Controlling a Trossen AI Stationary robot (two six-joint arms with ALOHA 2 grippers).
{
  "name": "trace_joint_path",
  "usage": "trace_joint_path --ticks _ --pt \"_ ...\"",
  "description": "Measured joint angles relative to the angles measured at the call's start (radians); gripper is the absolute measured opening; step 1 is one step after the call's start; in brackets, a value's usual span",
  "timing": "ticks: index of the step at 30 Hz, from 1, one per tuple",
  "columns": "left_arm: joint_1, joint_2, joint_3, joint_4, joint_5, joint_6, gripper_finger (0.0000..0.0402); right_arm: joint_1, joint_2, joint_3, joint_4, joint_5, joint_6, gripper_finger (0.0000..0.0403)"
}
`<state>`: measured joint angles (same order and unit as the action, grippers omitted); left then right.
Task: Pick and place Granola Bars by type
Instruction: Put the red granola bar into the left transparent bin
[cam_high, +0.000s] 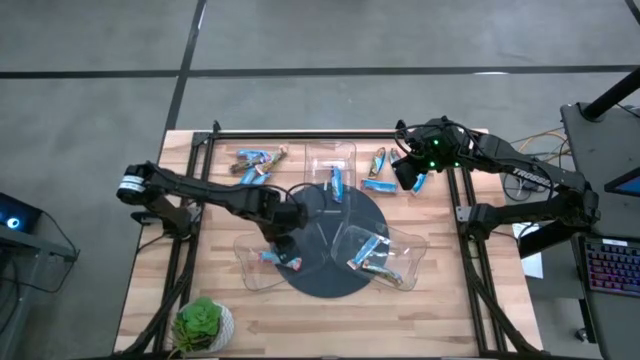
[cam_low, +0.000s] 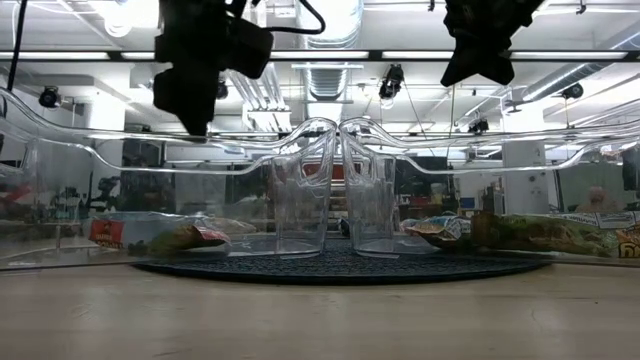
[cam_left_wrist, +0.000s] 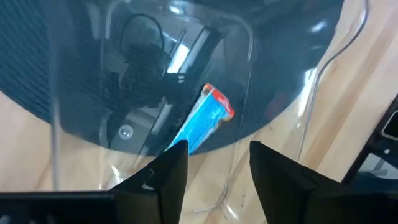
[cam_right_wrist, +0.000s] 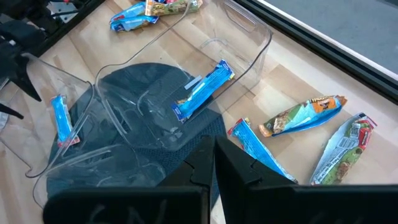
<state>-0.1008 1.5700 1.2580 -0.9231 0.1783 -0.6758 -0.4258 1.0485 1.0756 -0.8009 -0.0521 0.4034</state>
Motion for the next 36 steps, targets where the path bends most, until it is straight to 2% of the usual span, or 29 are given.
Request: trace_joint_path --ticks 5,13,15,23,31,36 --pt "0.033 -0.001 0.033 -0.018 -0.019 0.045 0.0131 0.000 0.000 0.000 0.000 0.000 -0.001 0.0008" --pt "0.082 -0.002 0.057 -0.022 -0.033 0.108 0.0023 0.000 0.000 0.000 0.000 0.000 -0.003 0.0008" --pt "0.092 -0.002 0.066 -0.021 -0.038 0.129 0.0006 0.000 0.000 0.000 0.000 0.000 -0.003 0.0008" --pt "0.135 -0.005 0.132 -0.021 -0.063 0.258 0.0001 0.000 0.000 0.000 0.000 0.000 -0.009 0.0008" --pt "0.160 -0.066 0.204 -0.019 -0.226 0.368 0.0000 0.000 0.000 0.000 0.000 0.000 -0.011 0.0008" --pt "0.174 -0.145 0.188 0.040 -0.354 0.424 0.0000 0.000 0.000 0.000 0.002 0.000 -0.022 0.0008"
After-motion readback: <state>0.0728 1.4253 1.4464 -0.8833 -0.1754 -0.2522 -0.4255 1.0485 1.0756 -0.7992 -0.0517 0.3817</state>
